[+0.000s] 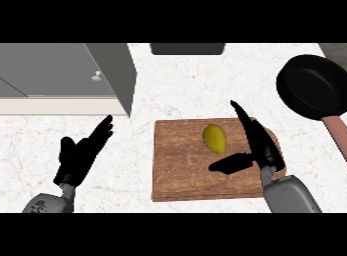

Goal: Pick the lemon from the cutting board and place it in the pot

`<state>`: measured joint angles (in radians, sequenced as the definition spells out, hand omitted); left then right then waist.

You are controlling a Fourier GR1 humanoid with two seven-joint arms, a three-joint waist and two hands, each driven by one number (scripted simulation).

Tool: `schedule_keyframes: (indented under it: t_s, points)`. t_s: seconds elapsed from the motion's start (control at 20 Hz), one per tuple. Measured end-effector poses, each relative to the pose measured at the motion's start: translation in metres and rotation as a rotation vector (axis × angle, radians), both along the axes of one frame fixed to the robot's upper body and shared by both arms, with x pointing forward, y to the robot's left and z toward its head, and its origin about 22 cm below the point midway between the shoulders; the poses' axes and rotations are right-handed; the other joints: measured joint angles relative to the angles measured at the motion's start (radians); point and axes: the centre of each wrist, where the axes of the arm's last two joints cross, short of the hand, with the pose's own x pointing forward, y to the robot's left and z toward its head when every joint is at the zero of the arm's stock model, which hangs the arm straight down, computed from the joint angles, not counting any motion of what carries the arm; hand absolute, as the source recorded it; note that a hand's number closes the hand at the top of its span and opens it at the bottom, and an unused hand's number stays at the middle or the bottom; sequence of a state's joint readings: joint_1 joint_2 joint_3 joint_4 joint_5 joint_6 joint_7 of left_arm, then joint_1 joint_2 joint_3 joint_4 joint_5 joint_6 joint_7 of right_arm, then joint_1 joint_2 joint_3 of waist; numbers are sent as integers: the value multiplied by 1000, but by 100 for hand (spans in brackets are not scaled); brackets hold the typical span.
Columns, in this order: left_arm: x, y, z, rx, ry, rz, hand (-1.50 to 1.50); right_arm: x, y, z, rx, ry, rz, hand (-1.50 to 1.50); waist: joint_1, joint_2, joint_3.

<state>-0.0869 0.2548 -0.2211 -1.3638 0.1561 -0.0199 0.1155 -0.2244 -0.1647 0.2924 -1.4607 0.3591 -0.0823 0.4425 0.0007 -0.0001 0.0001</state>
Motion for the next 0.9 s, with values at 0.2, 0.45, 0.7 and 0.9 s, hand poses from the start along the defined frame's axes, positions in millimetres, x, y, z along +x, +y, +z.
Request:
schedule_keyframes:
  t_s: [0.2, 0.45, 0.7, 0.9]
  points:
    - [2, -1, 0, 2, 0, -6, 0, 1, -12, -15, 71, -12, 13, -150, 0, 0, 0]
    - [1, 4, 0, 6, -1, -5, 0, -4, -19, -31, 209, -28, 32, -150, 1, 1, 0]
    - [-4, 1, 2, 4, -4, -7, 0, 4, -21, -47, 334, -33, 28, -150, 3, 1, 0]
    - [3, 6, 2, -2, -8, -4, 0, 5, -15, -67, 386, -13, 17, -150, 2, 1, 0]
